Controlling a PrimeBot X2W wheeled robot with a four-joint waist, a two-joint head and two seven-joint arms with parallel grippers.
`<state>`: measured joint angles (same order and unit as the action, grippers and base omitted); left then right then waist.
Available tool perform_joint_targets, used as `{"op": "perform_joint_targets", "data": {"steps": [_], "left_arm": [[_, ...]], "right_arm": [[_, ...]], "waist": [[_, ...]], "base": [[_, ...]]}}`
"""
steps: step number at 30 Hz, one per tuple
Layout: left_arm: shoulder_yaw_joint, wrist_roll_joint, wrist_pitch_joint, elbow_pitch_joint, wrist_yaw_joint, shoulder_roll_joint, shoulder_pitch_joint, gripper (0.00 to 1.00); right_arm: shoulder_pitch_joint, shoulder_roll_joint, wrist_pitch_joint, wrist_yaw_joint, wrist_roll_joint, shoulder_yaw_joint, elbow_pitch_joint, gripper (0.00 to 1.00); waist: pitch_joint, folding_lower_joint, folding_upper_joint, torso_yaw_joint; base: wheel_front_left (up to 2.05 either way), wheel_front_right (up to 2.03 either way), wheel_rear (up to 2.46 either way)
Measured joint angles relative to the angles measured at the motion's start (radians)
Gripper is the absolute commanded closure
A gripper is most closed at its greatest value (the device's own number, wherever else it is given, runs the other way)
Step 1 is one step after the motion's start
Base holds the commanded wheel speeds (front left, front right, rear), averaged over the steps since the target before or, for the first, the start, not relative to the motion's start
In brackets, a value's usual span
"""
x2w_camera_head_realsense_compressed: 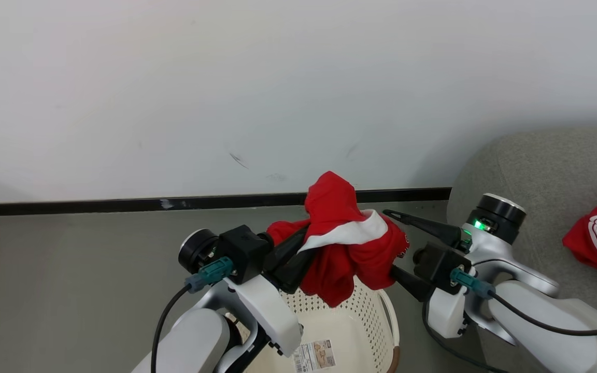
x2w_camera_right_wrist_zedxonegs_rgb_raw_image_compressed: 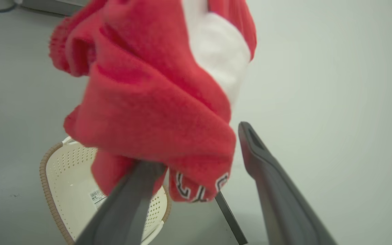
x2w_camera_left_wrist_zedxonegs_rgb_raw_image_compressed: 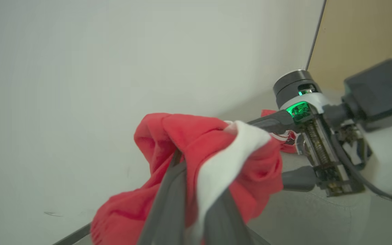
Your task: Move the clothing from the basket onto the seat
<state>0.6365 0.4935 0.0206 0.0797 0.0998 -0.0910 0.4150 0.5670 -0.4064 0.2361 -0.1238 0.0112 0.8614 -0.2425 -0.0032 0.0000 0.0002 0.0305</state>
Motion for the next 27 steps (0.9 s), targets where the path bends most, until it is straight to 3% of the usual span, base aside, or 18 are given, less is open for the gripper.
{"op": "perform_joint_targets", "data": {"steps": [5,6,7,8,9,18,19,20,22,27], "left_arm": [[0.023,0.008,-0.017,-0.012,0.001,0.007,0.000,1.00],[0.024,0.008,-0.020,-0.015,0.001,0.007,0.000,1.00],[0.025,0.008,-0.021,-0.016,0.001,0.007,0.000,1.00],[0.025,0.008,-0.021,-0.018,0.001,0.007,0.000,1.00],[0.026,0.008,-0.021,-0.019,0.001,0.007,0.000,1.00],[0.018,0.016,-0.025,-0.019,0.000,0.009,-0.015,0.97],[0.016,0.016,-0.022,-0.019,-0.001,0.010,-0.015,0.70],[0.013,0.016,-0.017,-0.019,-0.001,0.011,-0.015,0.53],[0.008,0.016,-0.005,-0.019,-0.002,0.014,-0.015,0.02],[-0.001,0.017,0.036,-0.019,-0.002,0.019,-0.016,0.00]], "right_arm": [[0.053,0.020,0.000,0.000,-0.024,0.067,-0.022,0.00],[0.059,0.023,0.000,0.000,-0.030,0.079,-0.026,0.23],[0.063,0.025,0.000,0.000,-0.034,0.090,-0.028,0.62],[0.067,0.027,0.000,0.000,-0.039,0.100,-0.032,0.77],[0.072,0.027,0.000,0.000,-0.047,0.109,-0.037,1.00],[0.096,0.021,0.001,0.000,-0.118,0.090,-0.059,1.00],[0.096,0.018,0.001,0.000,-0.127,0.084,-0.059,1.00],[0.095,0.016,0.001,0.000,-0.132,0.077,-0.061,1.00],[0.095,0.012,0.002,0.000,-0.147,0.054,-0.063,1.00],[0.091,-0.014,0.002,0.000,-0.173,-0.021,-0.078,1.00]], "waist": [[0.004,0.0000,0.0000,0.006],[0.005,0.0000,0.0000,0.006],[0.006,0.0001,0.0000,0.006],[0.007,0.0000,0.0000,0.005],[0.008,0.0000,0.0000,0.004],[0.016,0.0000,0.0000,-0.017],[0.017,0.0000,0.0000,-0.020],[0.018,0.0000,0.0000,-0.024],[0.019,0.0000,0.0000,-0.032],[0.024,0.0001,0.0000,-0.056]], "base": [[0.00,0.00,0.00],[0.00,0.00,0.00],[0.00,0.00,0.00],[0.00,0.00,0.00],[0.00,0.00,0.00],[0.00,0.00,0.00],[0.00,0.00,0.00],[0.00,0.00,0.00],[0.00,0.00,0.00],[0.00,0.00,0.00]]}}
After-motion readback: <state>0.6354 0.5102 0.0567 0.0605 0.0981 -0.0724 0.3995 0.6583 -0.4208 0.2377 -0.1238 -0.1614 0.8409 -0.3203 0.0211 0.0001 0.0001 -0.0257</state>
